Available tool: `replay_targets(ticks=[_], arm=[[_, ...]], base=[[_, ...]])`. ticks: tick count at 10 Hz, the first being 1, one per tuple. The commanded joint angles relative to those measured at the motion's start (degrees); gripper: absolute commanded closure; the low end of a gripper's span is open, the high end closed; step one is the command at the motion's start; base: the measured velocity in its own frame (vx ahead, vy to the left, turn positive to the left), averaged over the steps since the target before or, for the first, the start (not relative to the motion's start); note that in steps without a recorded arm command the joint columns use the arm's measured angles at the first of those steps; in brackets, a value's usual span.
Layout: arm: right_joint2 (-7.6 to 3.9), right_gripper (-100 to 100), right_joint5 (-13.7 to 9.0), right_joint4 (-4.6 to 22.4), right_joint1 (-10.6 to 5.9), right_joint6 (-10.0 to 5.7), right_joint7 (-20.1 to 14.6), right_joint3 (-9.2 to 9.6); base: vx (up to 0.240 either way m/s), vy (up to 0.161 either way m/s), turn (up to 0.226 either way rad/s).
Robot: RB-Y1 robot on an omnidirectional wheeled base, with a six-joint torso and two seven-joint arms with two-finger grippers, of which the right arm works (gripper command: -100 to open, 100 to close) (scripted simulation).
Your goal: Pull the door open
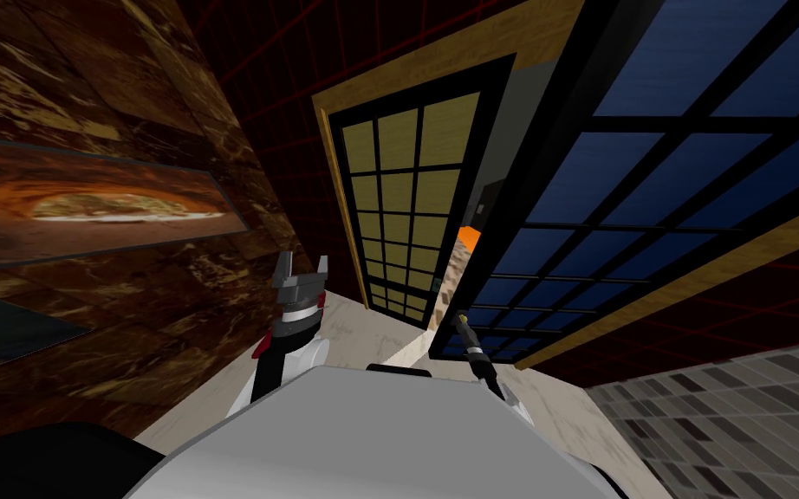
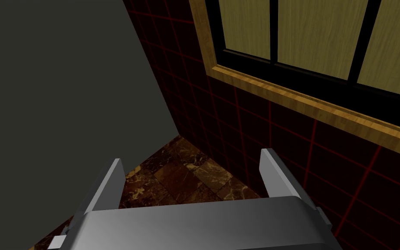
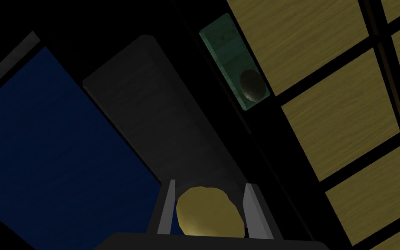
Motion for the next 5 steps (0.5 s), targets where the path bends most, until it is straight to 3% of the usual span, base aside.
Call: replay_targets(ticks=[1,2,5], arm=[[-0.79,100,-1.2,0.4,-0.41,0.02,-2.9,-0.03],[-0.79,100,-1.2,0.4,-0.41,0.02,-2.9,-0.03],[-0.86,100,-2.8,0.2,-0.33,0.20,-7.6,0.82]], base=[[-0.035,-0.016,0.046],[-0.033,-0.014,0.024],[-0.041,-0.017,0.058]])
